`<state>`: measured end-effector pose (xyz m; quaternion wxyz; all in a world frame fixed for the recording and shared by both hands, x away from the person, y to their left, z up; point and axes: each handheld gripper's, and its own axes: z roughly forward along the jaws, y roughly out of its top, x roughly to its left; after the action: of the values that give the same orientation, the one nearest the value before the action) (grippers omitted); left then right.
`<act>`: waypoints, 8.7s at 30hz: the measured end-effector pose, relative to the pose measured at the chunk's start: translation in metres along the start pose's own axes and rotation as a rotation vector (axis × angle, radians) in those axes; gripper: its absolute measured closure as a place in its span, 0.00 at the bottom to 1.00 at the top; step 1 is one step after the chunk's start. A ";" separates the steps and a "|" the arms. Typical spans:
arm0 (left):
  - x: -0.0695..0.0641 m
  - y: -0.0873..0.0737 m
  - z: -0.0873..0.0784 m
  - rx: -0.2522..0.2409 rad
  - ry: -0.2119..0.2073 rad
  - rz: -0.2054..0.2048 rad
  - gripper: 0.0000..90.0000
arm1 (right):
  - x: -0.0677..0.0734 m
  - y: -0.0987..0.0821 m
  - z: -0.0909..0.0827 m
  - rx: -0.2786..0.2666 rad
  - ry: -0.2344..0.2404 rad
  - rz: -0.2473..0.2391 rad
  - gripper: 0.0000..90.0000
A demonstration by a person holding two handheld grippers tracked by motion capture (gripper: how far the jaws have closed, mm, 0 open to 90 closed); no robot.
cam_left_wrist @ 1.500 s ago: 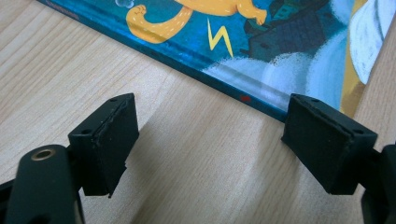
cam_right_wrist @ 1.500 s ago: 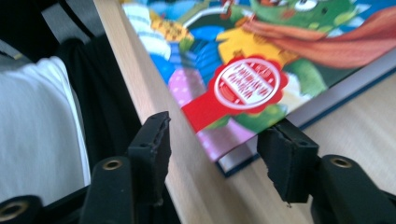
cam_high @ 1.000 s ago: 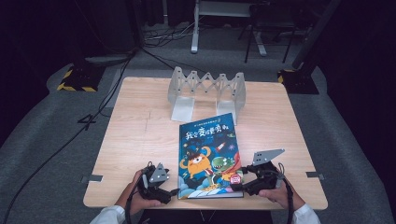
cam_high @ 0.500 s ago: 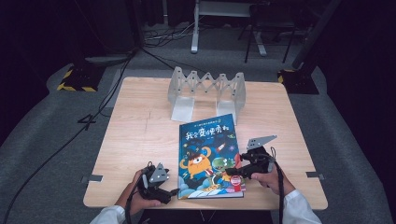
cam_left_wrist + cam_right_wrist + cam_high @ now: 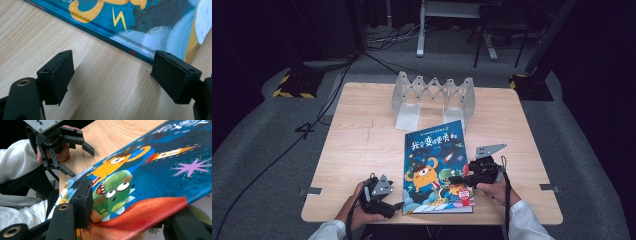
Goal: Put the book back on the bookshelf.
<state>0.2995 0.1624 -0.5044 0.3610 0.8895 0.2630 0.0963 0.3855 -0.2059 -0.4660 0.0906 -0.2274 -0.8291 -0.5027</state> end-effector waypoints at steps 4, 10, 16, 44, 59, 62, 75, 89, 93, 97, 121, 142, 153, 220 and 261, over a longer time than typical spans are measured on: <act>0.000 0.000 0.000 0.006 -0.001 -0.002 0.21 | 0.011 -0.001 -0.004 -0.033 -0.033 -0.054 0.54; -0.003 0.006 0.000 0.044 -0.006 -0.005 0.18 | 0.022 -0.005 -0.011 -0.062 -0.078 -0.113 0.54; -0.007 0.013 0.002 0.030 -0.062 -0.016 0.20 | 0.032 -0.007 -0.021 -0.093 -0.149 -0.170 0.54; 0.007 0.055 0.037 -0.027 -0.208 -0.070 0.12 | 0.050 -0.008 -0.031 -0.149 -0.251 -0.351 0.54; 0.031 0.067 0.049 -0.137 -0.298 -0.154 0.06 | 0.055 -0.010 -0.032 -0.163 -0.255 -0.401 0.55; 0.033 0.069 0.052 -0.137 -0.313 -0.169 0.04 | 0.053 -0.010 -0.032 -0.163 -0.249 -0.395 0.55; 0.028 0.063 0.031 -0.265 -0.237 -0.159 0.26 | 0.054 -0.013 -0.037 -0.146 -0.228 -0.418 0.57; 0.015 0.068 0.006 -0.366 -0.171 -0.087 0.39 | 0.050 -0.021 -0.045 -0.147 -0.242 -0.395 0.64; 0.012 0.071 -0.001 -0.405 -0.154 -0.066 0.44 | 0.045 -0.025 -0.049 -0.148 -0.250 -0.372 0.63; 0.010 0.076 -0.012 -0.459 -0.146 -0.054 0.47 | 0.043 -0.028 -0.050 -0.149 -0.259 -0.359 0.63; -0.007 0.093 -0.005 -0.444 -0.168 0.054 0.60 | 0.034 -0.038 -0.052 -0.157 -0.314 -0.324 0.57; -0.027 0.100 0.007 -0.417 -0.195 0.175 0.75 | 0.039 -0.044 -0.064 -0.153 -0.381 -0.330 0.56; -0.027 0.103 0.005 -0.432 -0.210 0.195 0.88 | 0.037 -0.046 -0.077 -0.167 -0.417 -0.318 0.57; -0.010 0.121 -0.011 -0.555 -0.078 0.137 0.92 | -0.004 -0.077 -0.081 -0.103 -0.617 -0.032 0.48; 0.040 0.124 -0.052 -0.541 0.234 0.077 0.92 | -0.001 -0.083 -0.066 -0.002 -0.650 -0.096 0.48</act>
<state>0.3640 0.1401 -0.3813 0.5480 0.7533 0.2336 0.2786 0.3420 -0.2963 -0.5010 -0.2028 -0.3369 -0.8237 -0.4085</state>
